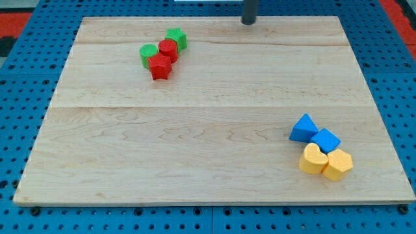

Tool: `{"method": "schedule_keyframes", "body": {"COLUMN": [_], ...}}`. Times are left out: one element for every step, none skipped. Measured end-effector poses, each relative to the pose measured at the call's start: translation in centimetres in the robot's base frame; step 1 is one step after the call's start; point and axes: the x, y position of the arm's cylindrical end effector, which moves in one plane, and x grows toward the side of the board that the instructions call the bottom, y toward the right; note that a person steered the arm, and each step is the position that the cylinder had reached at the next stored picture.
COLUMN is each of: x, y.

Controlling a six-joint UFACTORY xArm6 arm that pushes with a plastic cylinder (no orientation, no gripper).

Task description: Move the line of blocks down a bit

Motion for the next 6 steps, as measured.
{"method": "schedule_keyframes", "body": {"x": [0.0,0.3,4.1,8.8,10.4,10.4], "y": [-5.1,-11.3,-15.1,-15.3,-15.4,-15.2]}}
